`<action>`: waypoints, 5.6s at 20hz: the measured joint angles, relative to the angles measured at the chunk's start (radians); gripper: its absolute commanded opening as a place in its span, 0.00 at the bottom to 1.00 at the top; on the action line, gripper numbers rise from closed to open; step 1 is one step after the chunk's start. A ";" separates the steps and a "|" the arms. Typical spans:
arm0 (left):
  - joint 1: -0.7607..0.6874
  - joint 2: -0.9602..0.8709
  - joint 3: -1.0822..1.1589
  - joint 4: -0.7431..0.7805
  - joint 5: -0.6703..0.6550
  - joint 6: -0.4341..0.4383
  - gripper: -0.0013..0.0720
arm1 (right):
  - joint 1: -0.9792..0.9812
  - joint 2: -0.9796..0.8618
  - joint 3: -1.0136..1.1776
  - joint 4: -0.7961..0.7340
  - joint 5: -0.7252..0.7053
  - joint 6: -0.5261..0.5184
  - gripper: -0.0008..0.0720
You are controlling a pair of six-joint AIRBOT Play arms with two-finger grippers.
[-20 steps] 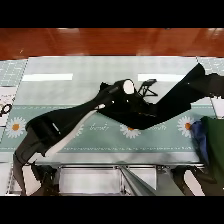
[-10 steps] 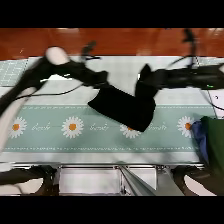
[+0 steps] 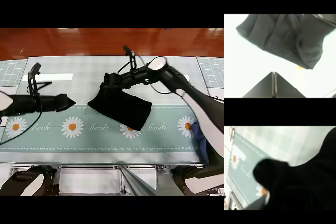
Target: Fold the shirts.
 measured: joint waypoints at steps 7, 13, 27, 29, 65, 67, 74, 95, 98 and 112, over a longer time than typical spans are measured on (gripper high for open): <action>0.150 0.037 -0.024 -0.004 0.058 0.000 0.04 | -0.189 0.048 0.024 -0.024 0.295 -0.004 0.57; 0.416 0.111 0.068 -0.004 -0.064 0.003 0.04 | -0.580 0.476 -0.203 -0.515 0.407 0.071 0.59; 0.150 0.173 -0.179 -0.063 0.075 -0.001 0.04 | -0.489 0.375 -0.884 0.104 -0.043 -0.114 0.58; 0.134 0.165 -0.186 -0.068 0.096 -0.001 0.04 | -0.407 0.294 -0.834 0.163 -0.055 -0.119 0.51; 0.117 0.155 -0.033 -0.087 0.255 0.004 0.04 | -1.437 0.376 0.493 -0.406 0.813 0.327 0.05; 0.117 0.155 -0.030 -0.087 0.303 0.019 0.04 | -1.525 0.432 0.389 -0.464 0.812 0.330 0.05; 0.117 0.137 -0.026 -0.086 0.415 0.072 0.04 | -1.722 0.655 -0.025 -0.849 0.809 0.343 0.49; 0.027 -0.328 0.702 0.030 0.100 0.036 0.04 | -0.997 0.599 0.029 -0.423 0.333 0.203 0.05; -0.086 -0.349 0.710 0.273 0.000 -0.100 0.04 | -0.628 0.575 0.011 -0.663 0.246 0.222 0.05; -0.154 -0.377 0.311 0.700 0.125 -0.449 0.04 | -0.313 0.346 -0.318 -1.033 -0.089 0.450 0.05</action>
